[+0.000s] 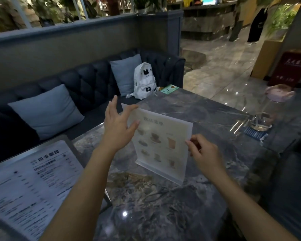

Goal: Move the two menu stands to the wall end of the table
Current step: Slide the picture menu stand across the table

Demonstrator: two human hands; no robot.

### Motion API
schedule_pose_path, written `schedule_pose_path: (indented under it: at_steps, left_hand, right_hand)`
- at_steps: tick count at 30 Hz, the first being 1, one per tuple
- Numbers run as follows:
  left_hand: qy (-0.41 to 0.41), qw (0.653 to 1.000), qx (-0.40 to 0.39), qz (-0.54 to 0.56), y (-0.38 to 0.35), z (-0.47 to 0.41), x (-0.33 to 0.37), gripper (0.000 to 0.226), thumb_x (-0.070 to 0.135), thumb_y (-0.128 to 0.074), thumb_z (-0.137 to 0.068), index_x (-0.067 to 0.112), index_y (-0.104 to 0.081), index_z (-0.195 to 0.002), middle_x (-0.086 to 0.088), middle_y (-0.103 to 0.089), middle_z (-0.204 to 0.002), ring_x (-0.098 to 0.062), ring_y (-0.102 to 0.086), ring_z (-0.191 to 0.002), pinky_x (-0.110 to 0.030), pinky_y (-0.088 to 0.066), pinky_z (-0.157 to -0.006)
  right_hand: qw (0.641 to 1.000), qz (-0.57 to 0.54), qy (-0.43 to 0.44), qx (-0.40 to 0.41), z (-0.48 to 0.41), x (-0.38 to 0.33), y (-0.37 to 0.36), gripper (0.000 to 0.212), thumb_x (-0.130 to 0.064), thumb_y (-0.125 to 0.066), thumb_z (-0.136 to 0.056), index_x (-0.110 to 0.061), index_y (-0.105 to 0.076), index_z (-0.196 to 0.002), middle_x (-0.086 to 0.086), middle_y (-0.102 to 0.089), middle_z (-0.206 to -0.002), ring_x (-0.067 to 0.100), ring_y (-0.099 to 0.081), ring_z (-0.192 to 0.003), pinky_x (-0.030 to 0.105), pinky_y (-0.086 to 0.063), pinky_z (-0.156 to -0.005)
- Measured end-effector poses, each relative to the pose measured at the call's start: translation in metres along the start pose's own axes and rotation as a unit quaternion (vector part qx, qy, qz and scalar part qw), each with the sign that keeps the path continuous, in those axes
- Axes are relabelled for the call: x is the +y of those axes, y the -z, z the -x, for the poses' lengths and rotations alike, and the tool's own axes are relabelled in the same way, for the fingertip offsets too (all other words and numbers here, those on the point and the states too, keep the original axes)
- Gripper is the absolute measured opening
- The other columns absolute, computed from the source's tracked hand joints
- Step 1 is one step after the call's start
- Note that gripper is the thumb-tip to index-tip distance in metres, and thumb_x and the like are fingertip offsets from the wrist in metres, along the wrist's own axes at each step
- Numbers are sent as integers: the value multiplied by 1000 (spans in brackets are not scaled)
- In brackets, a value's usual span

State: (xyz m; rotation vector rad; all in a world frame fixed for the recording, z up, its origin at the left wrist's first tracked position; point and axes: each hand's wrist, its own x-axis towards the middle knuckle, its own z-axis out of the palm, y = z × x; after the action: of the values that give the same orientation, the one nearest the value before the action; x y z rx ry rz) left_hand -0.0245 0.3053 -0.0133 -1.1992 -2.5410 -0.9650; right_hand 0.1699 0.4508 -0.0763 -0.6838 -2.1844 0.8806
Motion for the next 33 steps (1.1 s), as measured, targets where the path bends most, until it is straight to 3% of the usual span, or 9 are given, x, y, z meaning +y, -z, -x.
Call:
schedule_pose_path:
  at_steps: [9, 13, 16, 21, 23, 26, 28, 30, 33]
  left_hand:
    - [20, 999, 31, 25, 5, 13, 22, 27, 31, -58, -86, 24, -57, -112, -14, -16, -152, -32, -10, -140, -50, -13, -110]
    - [26, 997, 43, 58, 6, 23, 30, 20, 32, -56, -87, 24, -61, -104, -13, -23, -149, -29, -14, -139, -48, -14, -110]
    - [30, 992, 80, 94, 4, 26, 23, 35, 32, -57, -86, 24, -52, -120, -12, -29, -144, -26, -23, -134, -44, -20, -109]
    - [150, 942, 139, 268, -9, 36, 2, 69, 33, -63, -83, 28, -20, -136, -6, -38, -135, -15, -39, -125, -42, -38, -105]
    - [170, 936, 119, 286, -20, 42, -7, 65, 31, -64, -82, 28, -24, -133, -6, -47, -126, -17, -48, -117, -43, -46, -98]
    - [157, 937, 84, 301, -38, 59, -17, 47, 27, -61, -84, 28, -36, -124, 4, -56, -113, -13, -57, -106, -29, -53, -82]
    - [162, 939, 56, 300, -50, 66, -23, 30, 24, -58, -87, 39, -44, -109, 12, -58, -105, -9, -61, -100, -22, -54, -71]
    - [170, 937, 38, 303, -56, 72, -24, 33, 22, -55, -88, 51, -43, -99, 14, -60, -101, -1, -64, -91, -18, -54, -61]
    - [171, 936, 37, 307, -58, 79, -23, 35, 21, -54, -89, 48, -41, -106, 12, -61, -105, 4, -63, -91, -18, -56, -64]
  right_hand:
    - [999, -25, -6, 20, -24, 16, -1, 12, -13, -57, -87, -6, -56, -77, 6, -60, -63, 31, -60, -60, 45, -52, -59]
    - [998, -59, -27, -2, -36, 24, 2, 11, -13, -56, -87, -8, -58, -77, -9, -57, -60, 16, -58, -57, 14, -44, -49]
    - [995, -87, -37, -7, -38, 26, 1, 12, -13, -57, -87, -14, -58, -75, -11, -57, -61, 6, -56, -57, 7, -40, -46]
    - [997, -64, -41, 6, -28, 33, -8, 8, -17, -58, -87, -9, -61, -86, 7, -62, -78, 22, -57, -68, 36, -48, -60]
    - [997, -61, -52, 15, -21, 37, -13, 11, -17, -58, -87, -8, -60, -93, 11, -61, -88, 23, -57, -74, 36, -47, -63]
    - [995, -51, -80, 4, -2, 46, -22, 20, -16, -57, -87, -8, -55, -106, 9, -59, -98, 22, -57, -83, 32, -44, -69]
    - [993, -48, -102, -25, 7, 50, -32, 28, -15, -55, -88, -10, -49, -115, 9, -58, -105, 21, -56, -89, 31, -44, -72]
    - [990, -63, -108, -61, 13, 51, -42, 38, -11, -54, -87, -11, -40, -123, 10, -55, -116, 19, -53, -98, 35, -47, -80]
    - [984, -92, -115, -98, 14, 47, -52, 55, -6, -53, -86, -13, -25, -133, 11, -47, -131, 23, -48, -115, 45, -44, -97]
